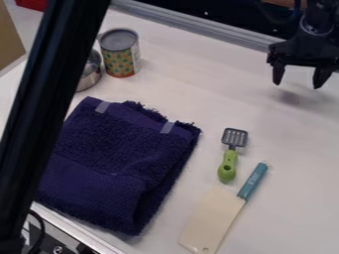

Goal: Puts the can in the top right side of the table

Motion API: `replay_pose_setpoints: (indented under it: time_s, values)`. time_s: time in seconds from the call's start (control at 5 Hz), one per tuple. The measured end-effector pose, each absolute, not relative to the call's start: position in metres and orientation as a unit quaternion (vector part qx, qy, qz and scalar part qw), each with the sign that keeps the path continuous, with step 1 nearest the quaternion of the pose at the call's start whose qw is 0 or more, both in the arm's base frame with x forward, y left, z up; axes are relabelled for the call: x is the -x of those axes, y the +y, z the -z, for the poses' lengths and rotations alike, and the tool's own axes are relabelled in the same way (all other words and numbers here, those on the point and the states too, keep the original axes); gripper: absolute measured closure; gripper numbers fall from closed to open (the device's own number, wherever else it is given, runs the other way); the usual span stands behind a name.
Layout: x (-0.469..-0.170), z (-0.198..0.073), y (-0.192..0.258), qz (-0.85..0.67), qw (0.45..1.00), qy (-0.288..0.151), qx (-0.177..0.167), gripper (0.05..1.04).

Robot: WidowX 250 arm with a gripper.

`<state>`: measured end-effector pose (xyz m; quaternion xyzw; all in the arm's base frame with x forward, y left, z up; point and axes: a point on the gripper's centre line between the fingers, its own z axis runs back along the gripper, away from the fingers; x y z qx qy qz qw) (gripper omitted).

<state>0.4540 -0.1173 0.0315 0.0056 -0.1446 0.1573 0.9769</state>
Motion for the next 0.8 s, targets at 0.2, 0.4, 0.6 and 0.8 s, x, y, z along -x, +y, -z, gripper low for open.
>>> replay_pose_setpoints:
  time_s: [0.2, 0.4, 0.6, 0.8]
  values:
    - [-0.447, -0.009, -0.115, -0.164, 0.979, -0.12, -0.016, 0.084]
    - [-0.44, -0.011, -0.098, -0.202, 0.97, -0.129, -0.053, 0.084]
    - [-0.441, -0.036, -0.086, -0.23, 0.961, -0.14, -0.056, 0.084]
    - [-0.438, -0.06, -0.071, -0.256, 0.956, -0.134, -0.048, 0.084]
